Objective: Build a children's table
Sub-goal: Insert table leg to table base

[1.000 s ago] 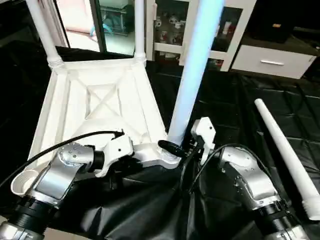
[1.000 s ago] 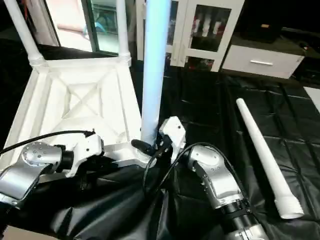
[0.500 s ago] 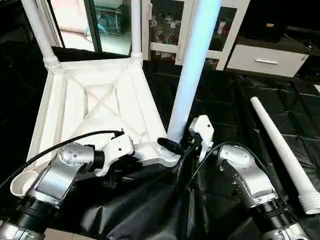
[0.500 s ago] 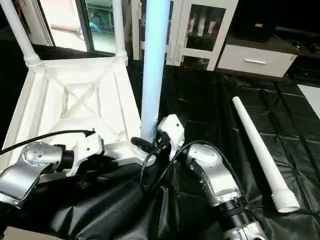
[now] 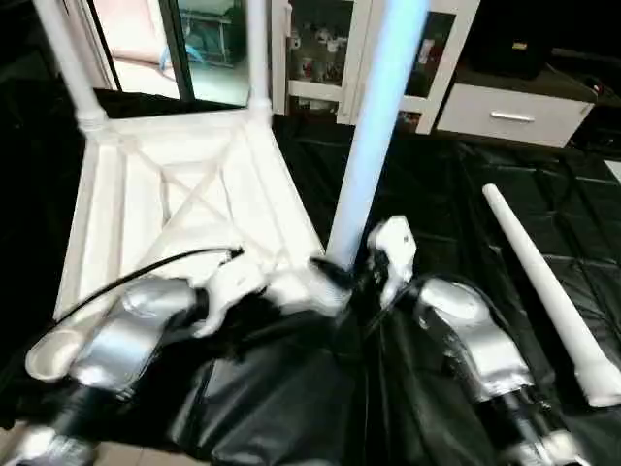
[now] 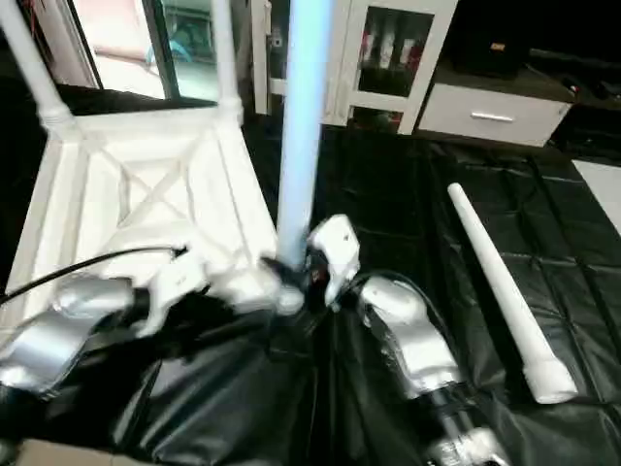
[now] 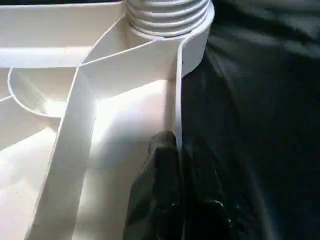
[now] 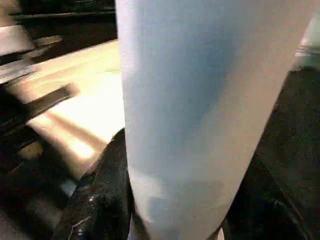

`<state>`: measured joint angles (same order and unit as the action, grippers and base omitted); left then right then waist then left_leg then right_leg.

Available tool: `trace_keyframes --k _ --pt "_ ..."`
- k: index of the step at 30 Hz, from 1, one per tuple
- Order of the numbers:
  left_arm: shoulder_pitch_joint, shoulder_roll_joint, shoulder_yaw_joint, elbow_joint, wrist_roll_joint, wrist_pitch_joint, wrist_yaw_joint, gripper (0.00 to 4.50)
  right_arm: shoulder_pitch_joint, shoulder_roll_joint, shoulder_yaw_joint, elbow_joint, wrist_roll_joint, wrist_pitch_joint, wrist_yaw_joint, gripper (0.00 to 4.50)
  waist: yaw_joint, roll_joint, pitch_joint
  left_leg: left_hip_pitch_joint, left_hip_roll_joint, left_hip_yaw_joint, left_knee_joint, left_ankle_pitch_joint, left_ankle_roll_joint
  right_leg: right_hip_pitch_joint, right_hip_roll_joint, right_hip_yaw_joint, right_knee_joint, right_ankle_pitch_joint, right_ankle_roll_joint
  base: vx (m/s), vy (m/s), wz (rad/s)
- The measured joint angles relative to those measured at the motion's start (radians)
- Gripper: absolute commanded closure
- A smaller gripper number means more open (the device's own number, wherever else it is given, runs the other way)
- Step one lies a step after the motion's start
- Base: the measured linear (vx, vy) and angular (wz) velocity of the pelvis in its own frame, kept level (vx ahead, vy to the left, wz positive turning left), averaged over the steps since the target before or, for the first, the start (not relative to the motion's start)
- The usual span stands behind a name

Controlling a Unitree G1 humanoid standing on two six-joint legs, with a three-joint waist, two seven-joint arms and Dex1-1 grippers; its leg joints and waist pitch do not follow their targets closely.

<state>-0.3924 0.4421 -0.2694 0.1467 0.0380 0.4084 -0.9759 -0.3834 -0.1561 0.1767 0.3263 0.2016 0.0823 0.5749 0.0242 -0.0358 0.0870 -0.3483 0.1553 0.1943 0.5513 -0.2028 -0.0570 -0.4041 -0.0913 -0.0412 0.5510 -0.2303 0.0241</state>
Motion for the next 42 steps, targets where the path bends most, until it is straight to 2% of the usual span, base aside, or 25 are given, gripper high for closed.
trace_keyframes --k 2,4,6,7,8,9,10,11,12,13,14,15,17,19,25,27,31,33,35,36,40,41,42 --pt "-0.014 -0.030 0.000 0.005 0.001 0.029 0.037 4.50 -0.016 0.014 -0.010 0.019 -0.010 -0.002 -0.061 2.64 -0.007 0.004 0.005 -0.002 0.000 0.000 -0.004 0.000 0.000 0.005 -0.001 -0.004 -0.013 0.000 0.000 0.000 0.000 0.00" --pt "-0.037 -0.056 0.000 0.025 0.003 0.058 0.066 4.50 -0.037 0.038 -0.018 0.042 -0.017 -0.005 -0.127 2.64 -0.007 0.003 0.008 0.000 -0.001 0.000 -0.004 0.000 0.000 0.002 -0.001 -0.004 -0.016 -0.001 0.000 -0.026 0.007 0.01" --pt "-0.102 -0.137 -0.003 0.089 0.036 0.107 0.138 4.50 -0.094 0.079 -0.052 0.121 -0.046 -0.003 -0.260 2.64 -0.010 0.003 0.016 -0.002 -0.001 0.000 -0.005 0.000 0.000 0.004 -0.001 -0.007 -0.025 -0.001 0.000 -0.085 0.018 0.02" --pt "-0.121 -0.169 -0.003 0.107 0.041 0.127 0.172 4.50 -0.115 0.089 -0.061 0.146 -0.057 -0.003 -0.308 2.64 -0.011 0.006 0.020 -0.002 -0.001 -0.001 -0.007 0.000 0.000 0.007 -0.003 -0.014 -0.033 -0.001 -0.001 -0.066 0.032 -0.03" --pt "-0.149 -0.216 -0.003 0.141 0.049 0.148 0.218 4.50 -0.140 0.111 -0.077 0.180 -0.070 -0.003 -0.375 2.64 -0.014 0.011 0.023 -0.003 0.001 -0.002 -0.013 0.000 0.000 0.020 -0.006 -0.027 -0.041 -0.004 -0.007 0.000 0.000 0.00" --pt "-0.171 -0.247 -0.003 0.169 0.056 0.159 0.249 4.50 -0.159 0.127 -0.091 0.201 -0.086 -0.003 -0.422 2.64 -0.010 0.014 0.027 -0.008 0.002 0.003 -0.024 0.000 0.000 0.024 -0.005 -0.030 -0.029 -0.014 -0.022 -0.102 0.027 0.06" --pt "-0.192 -0.269 -0.005 0.192 0.060 0.166 0.271 4.50 -0.168 0.137 -0.097 0.210 -0.094 -0.003 -0.456 2.64 -0.001 0.006 0.030 -0.004 0.001 0.020 -0.035 0.000 0.000 0.019 -0.008 -0.027 0.020 -0.039 -0.049 -0.071 -0.048 0.32" --pt "-0.208 -0.291 -0.011 0.206 0.070 0.168 0.293 4.50 -0.175 0.143 -0.110 0.214 -0.097 -0.004 -0.494 2.64 0.011 -0.022 0.026 0.005 0.001 0.059 -0.041 0.000 0.000 0.011 -0.018 0.002 0.047 -0.044 -0.032 -0.071 -0.048 0.32" --pt "-0.214 -0.294 -0.010 0.206 0.074 0.168 0.303 4.50 -0.189 0.148 -0.111 0.224 -0.100 -0.004 -0.512 2.64 0.013 -0.026 0.029 -0.001 0.000 0.057 -0.024 -0.008 0.001 0.001 -0.025 0.004 0.046 -0.038 -0.020 0.054 -0.096 0.24" --pt "-0.216 -0.297 -0.006 0.206 0.074 0.168 0.305 4.50 -0.199 0.150 -0.111 0.231 -0.105 -0.004 -0.521 2.64 0.023 -0.021 0.029 -0.005 -0.001 0.027 -0.006 -0.015 0.011 0.001 -0.026 -0.002 0.045 -0.034 -0.013 0.123 -0.020 -0.34" --pt "-0.216 -0.302 -0.004 0.205 0.072 0.169 0.306 4.50 -0.203 0.153 -0.112 0.233 -0.113 -0.005 -0.528 2.64 0.037 -0.001 0.025 -0.014 0.001 -0.014 -0.002 0.002 0.002 0.003 -0.025 -0.026 0.044 -0.032 -0.012 0.123 -0.020 -0.34" --pt "-0.216 -0.304 -0.005 0.205 0.072 0.171 0.306 4.50 -0.201 0.153 -0.114 0.233 -0.114 -0.006 -0.531 2.64 0.034 0.005 0.022 -0.015 0.004 -0.024 -0.003 0.028 0.005 0.002 -0.018 -0.031 0.044 -0.030 -0.013 0.087 0.036 -0.35" --pt "-0.217 -0.300 -0.006 0.203 0.072 0.181 0.304 4.50 -0.203 0.161 -0.121 0.244 -0.111 -0.008 -0.530 2.64 0.024 0.000 0.018 -0.011 0.008 -0.022 0.000 0.043 0.002 0.004 -0.003 -0.017 0.040 -0.008 -0.026 0.000 0.000 0.00" --pt "-0.216 -0.296 -0.004 0.203 0.072 0.181 0.303 4.50 -0.210 0.171 -0.131 0.257 -0.109 -0.017 -0.526 2.64 0.020 -0.001 0.018 -0.010 0.007 -0.020 -0.003 0.043 0.003 0.002 -0.001 -0.010 0.039 -0.007 -0.026 0.000 0.000 0.00" --pt "-0.216 -0.289 0.000 0.199 0.072 0.181 0.303 4.50 -0.222 0.184 -0.151 0.279 -0.107 -0.034 -0.512 2.64 0.016 -0.006 0.018 -0.010 0.006 -0.019 -0.019 0.043 0.003 0.002 0.000 -0.009 0.025 -0.007 -0.026 0.000 0.000 0.00" --pt "-0.216 -0.288 0.000 0.198 0.072 0.181 0.301 4.50 -0.224 0.186 -0.161 0.283 -0.098 -0.034 -0.506 2.08 0.015 -0.007 0.018 -0.010 0.006 -0.018 -0.019 0.043 0.003 0.002 0.000 -0.008 0.025 -0.007 -0.026 0.000 0.000 0.00" --pt "-0.212 -0.283 0.000 0.185 0.070 0.185 0.290 4.50 -0.206 0.191 -0.177 0.312 -0.078 -0.038 -0.474 1.84 0.016 -0.007 0.018 -0.012 0.006 -0.015 -0.018 0.043 0.003 0.000 0.000 -0.006 0.025 -0.001 -0.027 0.000 0.000 0.00" --pt "-0.212 -0.278 0.001 0.180 0.069 0.185 0.286 4.50 -0.207 0.191 -0.179 0.314 -0.077 -0.040 -0.459 1.50 0.016 -0.008 0.019 -0.012 0.005 -0.011 -0.016 0.043 0.004 0.000 0.000 -0.001 0.025 0.018 -0.025 0.000 0.000 0.00" --pt "-0.212 -0.275 0.001 0.176 0.069 0.185 0.283 4.50 -0.205 0.190 -0.179 0.313 -0.078 -0.040 -0.446 1.46 0.017 -0.009 0.020 -0.012 0.006 -0.011 -0.017 0.043 0.004 -0.001 0.000 -0.002 0.026 0.020 -0.023 0.000 0.000 0.00" --pt "-0.212 -0.275 0.002 0.175 0.068 0.185 0.283 4.50 -0.205 0.189 -0.179 0.311 -0.079 -0.040 -0.439 1.19 0.017 -0.009 0.020 -0.012 0.007 -0.011 -0.018 0.043 0.004 -0.001 0.000 -0.002 0.026 0.020 -0.023 0.000 0.000 0.00" --pt "-0.212 -0.274 0.003 0.172 0.068 0.185 0.281 4.50 -0.198 0.187 -0.178 0.291 -0.079 -0.038 -0.421 0.99 0.018 -0.009 0.020 -0.015 0.007 -0.011 -0.018 0.043 0.004 -0.003 0.000 -0.003 0.026 0.023 -0.022 0.000 0.000 0.00" --pt "-0.212 -0.274 0.002 0.169 0.068 0.185 0.278 4.50 -0.188 0.183 -0.176 0.265 -0.078 -0.022 -0.409 0.76 0.019 -0.009 0.020 -0.017 0.007 -0.011 -0.018 0.043 0.004 -0.004 0.000 -0.003 0.026 0.024 -0.022 0.000 0.000 0.00" --pt "-0.212 -0.272 0.002 0.165 0.068 0.185 0.273 4.50 -0.178 0.177 -0.175 0.245 -0.077 -0.012 -0.394 0.76 0.019 -0.009 0.020 -0.018 0.007 -0.010 -0.017 0.043 0.004 -0.004 0.000 -0.002 0.026 0.027 -0.022 0.000 0.000 0.00"
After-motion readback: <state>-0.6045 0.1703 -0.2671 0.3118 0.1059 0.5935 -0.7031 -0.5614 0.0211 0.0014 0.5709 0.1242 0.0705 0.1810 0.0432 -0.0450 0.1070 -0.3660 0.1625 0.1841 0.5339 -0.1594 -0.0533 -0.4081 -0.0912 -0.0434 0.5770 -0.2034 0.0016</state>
